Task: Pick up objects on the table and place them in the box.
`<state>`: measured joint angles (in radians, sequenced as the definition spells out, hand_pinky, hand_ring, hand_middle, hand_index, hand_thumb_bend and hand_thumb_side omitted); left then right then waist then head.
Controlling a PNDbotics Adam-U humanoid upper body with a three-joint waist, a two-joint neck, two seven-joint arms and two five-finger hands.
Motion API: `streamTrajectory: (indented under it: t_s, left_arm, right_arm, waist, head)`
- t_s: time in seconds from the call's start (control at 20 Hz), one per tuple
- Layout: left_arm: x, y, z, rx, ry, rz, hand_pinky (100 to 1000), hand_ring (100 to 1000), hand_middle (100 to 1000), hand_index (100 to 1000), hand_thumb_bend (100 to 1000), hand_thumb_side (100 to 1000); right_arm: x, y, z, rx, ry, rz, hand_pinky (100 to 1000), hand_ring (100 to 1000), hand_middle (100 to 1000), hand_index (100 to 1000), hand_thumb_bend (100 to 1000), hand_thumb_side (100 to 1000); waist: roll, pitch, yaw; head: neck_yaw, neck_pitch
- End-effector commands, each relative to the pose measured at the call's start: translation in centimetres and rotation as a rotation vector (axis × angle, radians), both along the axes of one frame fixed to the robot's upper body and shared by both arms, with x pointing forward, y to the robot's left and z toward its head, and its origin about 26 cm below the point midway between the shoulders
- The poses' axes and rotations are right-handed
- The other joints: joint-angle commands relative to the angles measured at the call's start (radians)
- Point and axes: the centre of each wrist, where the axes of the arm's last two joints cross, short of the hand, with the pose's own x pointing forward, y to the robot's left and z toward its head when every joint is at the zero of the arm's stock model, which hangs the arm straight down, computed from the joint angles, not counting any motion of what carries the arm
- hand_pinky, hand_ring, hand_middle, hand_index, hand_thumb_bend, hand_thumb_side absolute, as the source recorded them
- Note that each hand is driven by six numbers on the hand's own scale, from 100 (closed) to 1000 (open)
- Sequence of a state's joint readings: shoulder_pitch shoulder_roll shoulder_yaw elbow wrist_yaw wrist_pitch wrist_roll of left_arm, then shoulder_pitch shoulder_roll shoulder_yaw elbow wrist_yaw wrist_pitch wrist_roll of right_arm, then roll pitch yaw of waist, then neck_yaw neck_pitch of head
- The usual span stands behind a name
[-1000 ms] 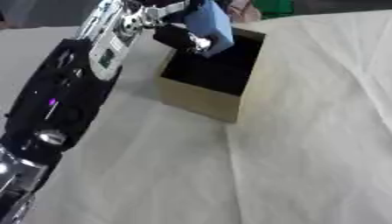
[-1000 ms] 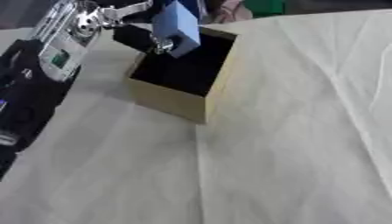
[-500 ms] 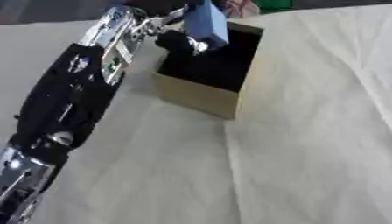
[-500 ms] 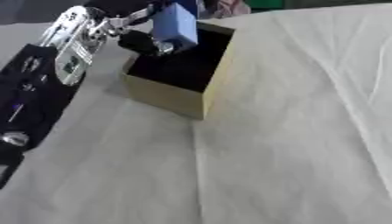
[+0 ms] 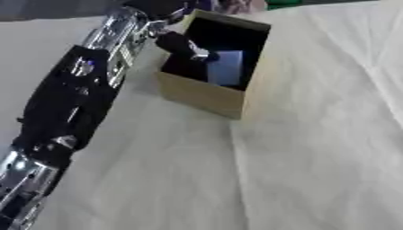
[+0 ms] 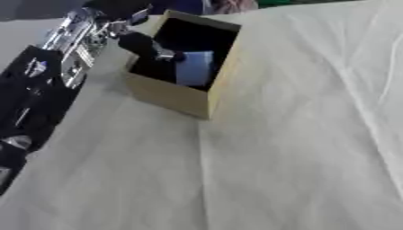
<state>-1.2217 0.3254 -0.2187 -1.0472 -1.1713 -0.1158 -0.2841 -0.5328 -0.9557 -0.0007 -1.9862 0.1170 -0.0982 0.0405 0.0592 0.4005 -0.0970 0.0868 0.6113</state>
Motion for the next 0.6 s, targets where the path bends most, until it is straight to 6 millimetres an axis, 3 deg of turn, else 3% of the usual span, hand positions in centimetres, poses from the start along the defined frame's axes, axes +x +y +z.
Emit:
streamTrajectory:
  t_s: [0.05, 0.1, 0.3, 0.35, 0.6]
  left_arm:
    - [-0.4, 0.5, 1.5, -0.028, -0.059, 0.003, 884, 862, 783, 985, 649, 845]
    - [-0.5, 0.5, 1.7, -0.05, -0.07, -0.003, 883, 861, 782, 983, 645, 846]
    - [-1.9, 1.2, 3.5, -0.195, -0.137, -0.06, 851, 826, 748, 944, 475, 829]
    - [-2.6, 1.5, 4.2, -0.251, -0.166, -0.078, 802, 762, 675, 846, 364, 793]
    - [-6.5, 3.8, 6.7, -0.488, -0.274, -0.157, 750, 709, 635, 822, 284, 769]
  right_arm:
    - [-0.6, -0.1, 0.9, -0.012, -0.03, -0.009, 813, 857, 843, 931, 174, 1000]
    - [-0.6, -0.2, 0.9, -0.011, -0.03, -0.01, 813, 857, 843, 931, 174, 1000]
    - [-0.6, -0.3, 0.8, -0.01, -0.031, -0.017, 813, 858, 843, 931, 171, 1000]
    - [-0.6, -0.4, 0.8, -0.011, -0.032, -0.019, 813, 858, 843, 931, 172, 1000]
    - [-0.8, -0.7, 0.9, -0.001, -0.048, -0.031, 813, 858, 844, 931, 171, 1000]
  waist:
    - [-0.006, -0.027, -0.001]
    - [-0.006, -0.028, -0.001]
    - [-0.006, -0.032, 0.005]
    - [-0.005, -0.033, 0.008]
    - [-0.005, -0.035, 0.024]
  head:
    - [0.005, 0.003]
    - [0.006, 0.003]
    - [0.003, 0.009]
    - [0.002, 0.012]
    - [-0.007, 0.018]
